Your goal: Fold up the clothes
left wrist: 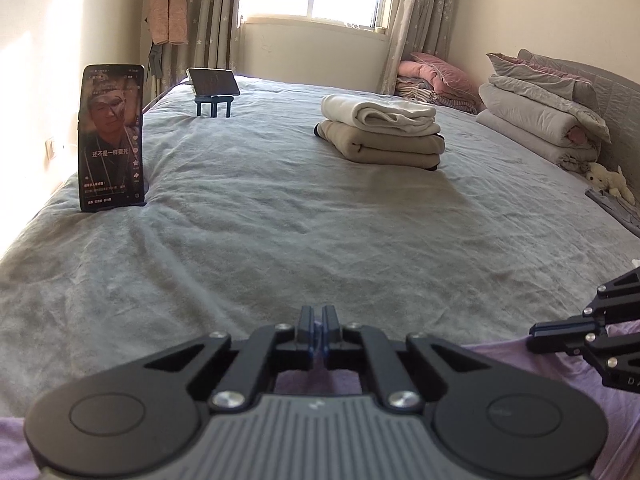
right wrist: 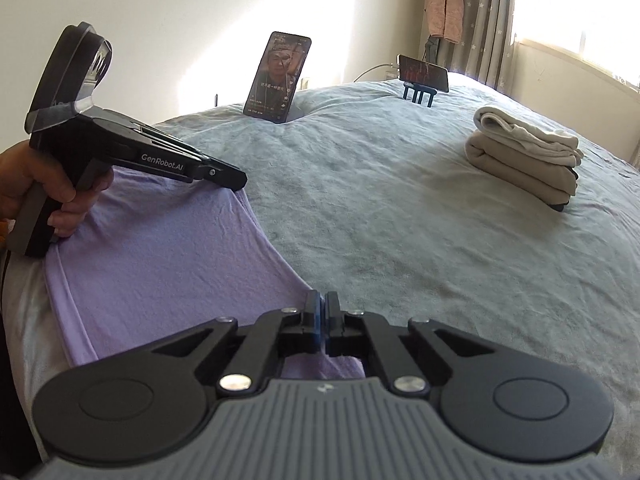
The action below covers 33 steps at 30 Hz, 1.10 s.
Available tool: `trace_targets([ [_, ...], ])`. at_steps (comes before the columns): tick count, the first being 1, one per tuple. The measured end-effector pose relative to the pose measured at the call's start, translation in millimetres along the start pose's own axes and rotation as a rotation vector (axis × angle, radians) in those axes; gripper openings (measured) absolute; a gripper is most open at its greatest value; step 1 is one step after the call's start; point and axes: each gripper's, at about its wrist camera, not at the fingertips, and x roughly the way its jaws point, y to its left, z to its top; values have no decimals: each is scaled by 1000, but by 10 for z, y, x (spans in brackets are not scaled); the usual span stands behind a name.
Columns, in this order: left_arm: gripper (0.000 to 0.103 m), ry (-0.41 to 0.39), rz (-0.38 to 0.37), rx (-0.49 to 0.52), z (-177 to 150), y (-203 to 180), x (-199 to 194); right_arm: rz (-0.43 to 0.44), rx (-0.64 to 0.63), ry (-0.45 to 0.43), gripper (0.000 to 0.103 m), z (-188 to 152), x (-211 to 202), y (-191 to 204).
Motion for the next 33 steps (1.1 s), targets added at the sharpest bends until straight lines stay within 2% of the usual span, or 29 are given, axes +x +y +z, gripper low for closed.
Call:
trace_targets([
  [1, 4, 33, 6, 6, -14, -4, 69, -3, 1, 13, 2, -11, 53, -7],
  [4, 4, 42, 14, 15, -32, -13, 116, -5, 15, 26, 2, -68, 166, -5],
  [6, 9, 45, 17, 15, -23, -22, 90, -6, 40, 16, 4, -58, 141, -13],
  [7, 9, 44, 19, 15, -17, -29, 61, -5, 55, 11, 7, -50, 115, -19],
  [8, 14, 43, 21, 16, -10, -36, 20, -3, 65, 7, 11, -43, 79, -21],
  [10, 22, 40, 22, 19, 5, -50, -67, -9, 65, 0, 12, -33, 0, -12],
  [13, 22, 32, 3, 19, 23, -68, -261, -1, 74, -11, 13, -47, -155, -5],
  [17, 22, 38, -32, 57, -22, -148, -518, 63, 115, -14, 13, -108, -359, 20],
  [23, 22, 119, -129, 156, -261, -376, -744, 182, 143, 38, 13, -215, -475, 246],
  [28, 22, 170, -167, 240, -472, -568, -876, 202, 131, 80, 15, -314, -575, 438],
  [33, 22, 183, -187, 272, -602, -657, -1052, 211, 139, 104, 16, -421, -715, 521],
])
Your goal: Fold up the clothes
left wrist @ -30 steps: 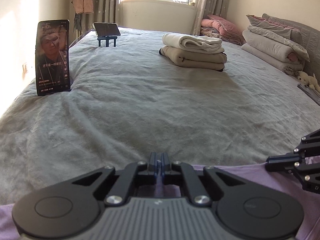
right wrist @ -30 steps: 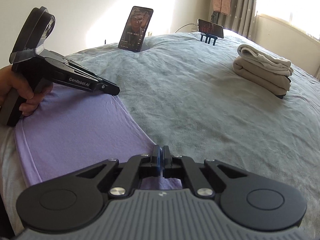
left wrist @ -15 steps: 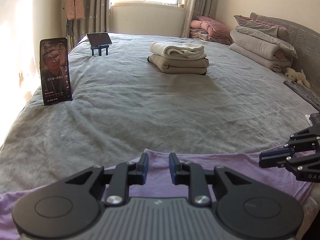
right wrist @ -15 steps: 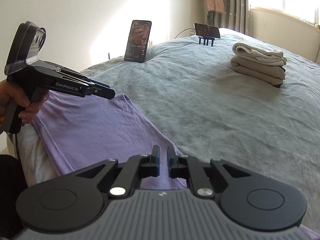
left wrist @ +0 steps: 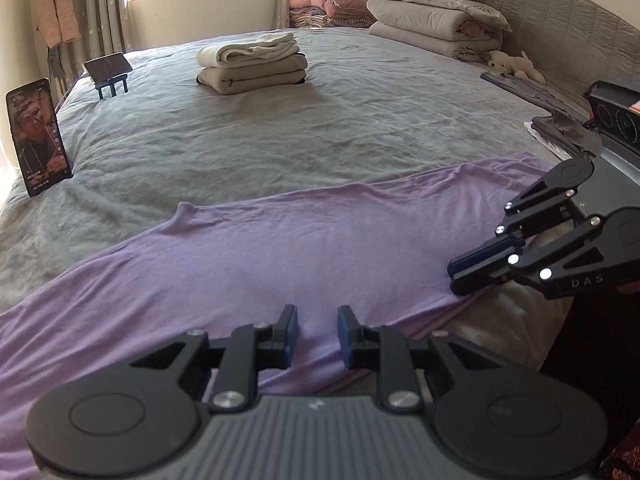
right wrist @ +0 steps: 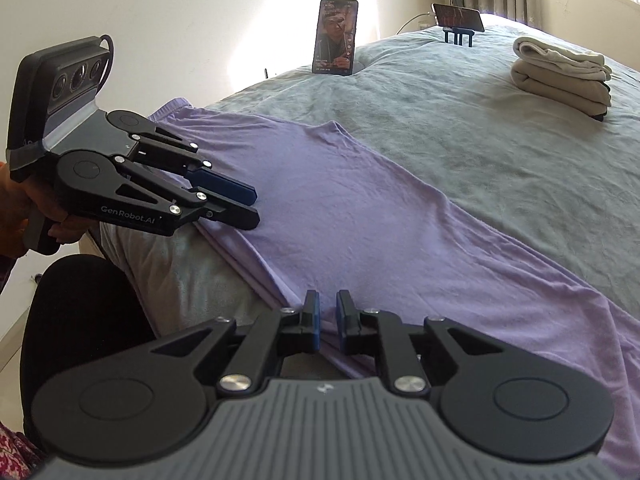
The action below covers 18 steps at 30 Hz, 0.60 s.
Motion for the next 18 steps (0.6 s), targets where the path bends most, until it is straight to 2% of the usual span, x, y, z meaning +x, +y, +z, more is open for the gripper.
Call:
trace_targets([
  [14, 22, 60, -41, 38, -307, -221, -274, -11, 71, 26, 14, -305, -241, 24],
  [18, 23, 49, -89, 51, -265, -294, -337, -27, 76, 23, 14, -341, -356, 4],
])
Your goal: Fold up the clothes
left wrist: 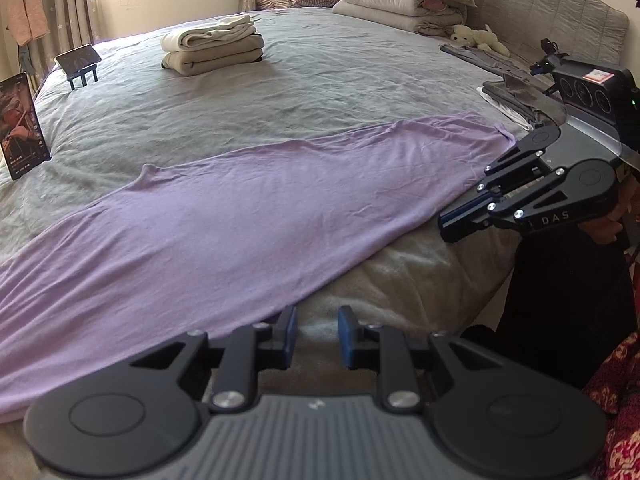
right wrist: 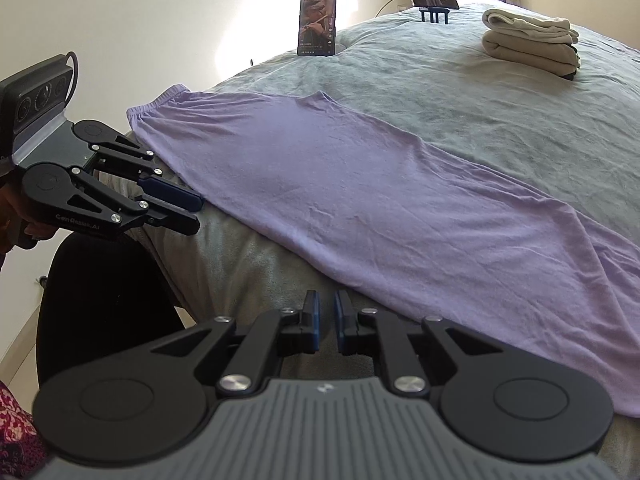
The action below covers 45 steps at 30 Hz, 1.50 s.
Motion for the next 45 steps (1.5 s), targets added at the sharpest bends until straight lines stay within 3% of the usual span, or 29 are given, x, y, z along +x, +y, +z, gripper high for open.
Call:
trace_targets([
  [5, 24, -50, -45, 34, 184, -158, 49, -77, 35, -43, 14, -18, -190, -150],
  [10, 25, -72, -121, 40, 489, -337, 325, -208, 89, -85, 15, -86, -409, -463],
  [15, 25, -61, -166, 63, 777, -525, 661, -334, 158, -126, 29, -221, -661, -862],
  [23, 27, -62, -154, 37, 1146, -646, 1051, -458, 223, -160, 29, -332, -935, -1460],
  [34, 29, -82, -59, 47, 1504, -597, 1525, -478, 235, -127, 29, -327, -848, -1999],
  [39, 29, -76, -77, 80, 1532, -597, 1617, -469, 208, -121, 29, -350, -807, -2007],
  [40, 29, -76, -78, 92, 1529, -615, 1624, -472, 196, -121, 22, -356, -805, -1992],
  [41, 29, -77, -78, 102, 1529, -631, 1631, -477, 185, -124, 7, -361, -807, -1972],
  [43, 23, -79, -75, 112, 1527, -653, 1644, -495, 162, -136, 3, -369, -826, -1920],
  [45, 0, -88, -68, 120, 1526, -670, 1646, -529, 141, -166, 2, -364, -878, -1869],
])
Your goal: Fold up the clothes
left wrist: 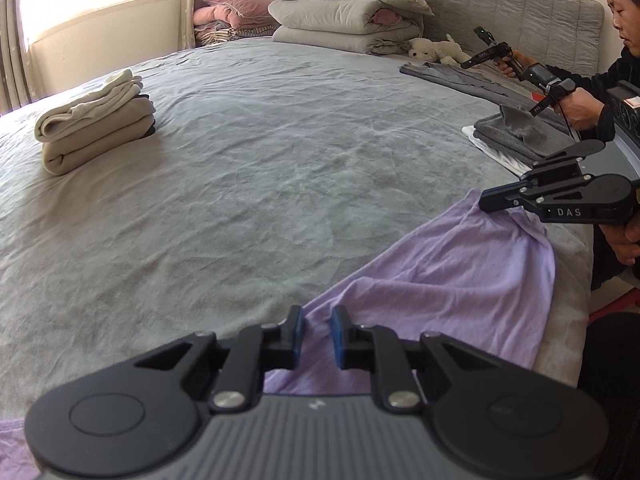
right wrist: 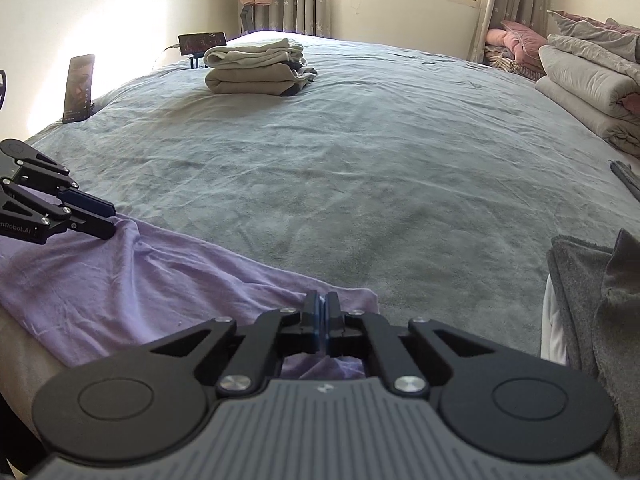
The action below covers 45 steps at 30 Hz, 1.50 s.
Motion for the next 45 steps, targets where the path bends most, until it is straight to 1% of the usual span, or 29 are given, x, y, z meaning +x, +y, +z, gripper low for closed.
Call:
trace_targets([
  [4, 0, -80, 31, 4, 9, -34, -105, -53, -24, -66, 2, 50, -123, 6],
  [7, 0, -126, 58, -13, 26, -23, -163, -81, -25, -78, 2, 89, -116, -26],
  [8, 0, -130, 68, -15, 30, -16, -155, -89, -24, -78, 2, 98, -99, -37],
  [12, 0, -87, 81, -19, 35, -9, -11, -78, 3, -39, 2, 95, 73, -74],
  [15, 1, -46, 90, -13, 4, -32, 111, -76, 48, 0, 2, 59, 191, -129],
  [16, 2, -48, 96, -16, -8, -46, 108, -76, 61, 4, 5, 54, 194, -142],
  [17, 4, -51, 94, -25, -6, -48, 85, -74, 73, -1, 12, 58, 160, -146],
  [18, 10, -57, 91, -32, -4, -52, 60, -73, 84, -6, 12, 62, 126, -150],
  [19, 13, -68, 87, -36, -1, -63, 27, -69, 90, -13, 12, 69, 83, -143],
  [21, 21, -91, 79, -42, 5, -86, -39, -55, 80, -25, 12, 90, -18, -79],
  [24, 26, -116, 42, -45, 3, -144, -108, -3, 60, -30, 12, 85, -106, 90],
  [26, 28, -119, 4, -42, -12, -193, -117, 32, 42, -20, 12, 50, -110, 234],
  [28, 29, -108, -24, -32, -38, -248, -94, 29, 19, 0, 12, -26, -88, 327],
  [30, 30, -89, -27, -20, -80, -296, -53, 16, 6, 23, 12, -106, -63, 374],
  [32, 31, -75, -30, -24, -127, -312, -33, -19, 35, 43, 12, -194, -89, 297],
  [35, 35, -78, -34, -41, -176, -293, -42, -89, 75, 54, 12, -295, -223, 143],
  [38, 37, -82, -38, -60, -187, -272, -58, -124, 102, 62, 13, -329, -339, 57],
  [41, 38, -88, -43, -60, -169, -298, -62, -112, 107, 41, 13, -279, -367, 55],
  [45, 39, -91, -51, -49, -151, -361, -52, -84, 95, 24, 13, -162, -211, 90],
])
